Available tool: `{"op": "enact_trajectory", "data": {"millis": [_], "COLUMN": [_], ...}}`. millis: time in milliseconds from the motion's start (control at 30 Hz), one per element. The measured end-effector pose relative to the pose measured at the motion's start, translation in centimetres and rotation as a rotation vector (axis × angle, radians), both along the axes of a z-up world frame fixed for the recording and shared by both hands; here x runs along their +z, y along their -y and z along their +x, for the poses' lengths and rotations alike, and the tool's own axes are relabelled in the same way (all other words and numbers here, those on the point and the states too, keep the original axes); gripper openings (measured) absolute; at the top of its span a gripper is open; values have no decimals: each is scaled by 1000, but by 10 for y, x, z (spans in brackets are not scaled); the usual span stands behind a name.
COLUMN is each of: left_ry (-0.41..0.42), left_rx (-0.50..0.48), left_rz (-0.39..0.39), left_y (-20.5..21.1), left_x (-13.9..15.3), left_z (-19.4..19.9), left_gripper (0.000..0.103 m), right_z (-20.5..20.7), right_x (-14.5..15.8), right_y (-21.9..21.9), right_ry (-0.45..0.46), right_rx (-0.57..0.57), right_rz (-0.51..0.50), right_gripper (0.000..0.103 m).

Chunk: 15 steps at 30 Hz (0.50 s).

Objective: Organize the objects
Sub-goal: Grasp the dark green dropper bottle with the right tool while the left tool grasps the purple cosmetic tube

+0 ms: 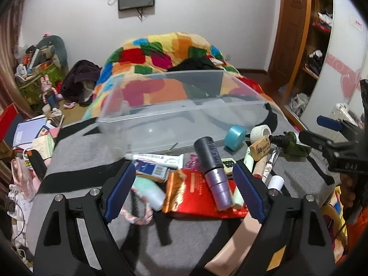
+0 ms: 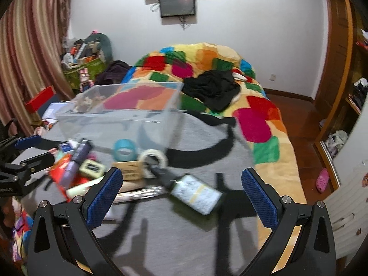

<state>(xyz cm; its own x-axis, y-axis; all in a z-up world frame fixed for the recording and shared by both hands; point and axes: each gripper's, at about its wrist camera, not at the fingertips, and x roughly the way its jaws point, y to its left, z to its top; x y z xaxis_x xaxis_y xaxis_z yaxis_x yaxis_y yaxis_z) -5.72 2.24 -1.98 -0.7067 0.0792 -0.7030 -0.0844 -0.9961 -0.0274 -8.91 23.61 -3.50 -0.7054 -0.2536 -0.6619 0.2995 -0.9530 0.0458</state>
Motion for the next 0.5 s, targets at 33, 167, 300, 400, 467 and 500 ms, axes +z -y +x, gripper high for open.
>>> {"op": "enact_trajectory", "data": {"millis": [33, 167, 300, 400, 467, 500], "left_ry": [11, 54, 113, 169, 186, 182], "left_rx": [-12, -57, -84, -89, -88, -83], "left_rz": [0, -5, 0, -4, 5, 14], "left_y": [-3, -16, -22, -24, -24, -22], "left_x": [-2, -7, -16, -25, -30, -31], "left_z": [-5, -21, -38, -51, -56, -57], "left_gripper": [87, 86, 80, 69, 67, 66], "right_z": [-4, -17, -23, -28, -28, -28], "right_x": [-2, -14, -25, -33, -36, -38], "right_y": [-4, -16, -19, -18, -16, -15], "right_ry": [10, 58, 100, 133, 150, 154], "right_rx": [-8, -15, 4, 25, 43, 47], "right_rz": [0, -6, -7, -14, -22, -22], "right_gripper": [102, 98, 88, 79, 71, 69]}}
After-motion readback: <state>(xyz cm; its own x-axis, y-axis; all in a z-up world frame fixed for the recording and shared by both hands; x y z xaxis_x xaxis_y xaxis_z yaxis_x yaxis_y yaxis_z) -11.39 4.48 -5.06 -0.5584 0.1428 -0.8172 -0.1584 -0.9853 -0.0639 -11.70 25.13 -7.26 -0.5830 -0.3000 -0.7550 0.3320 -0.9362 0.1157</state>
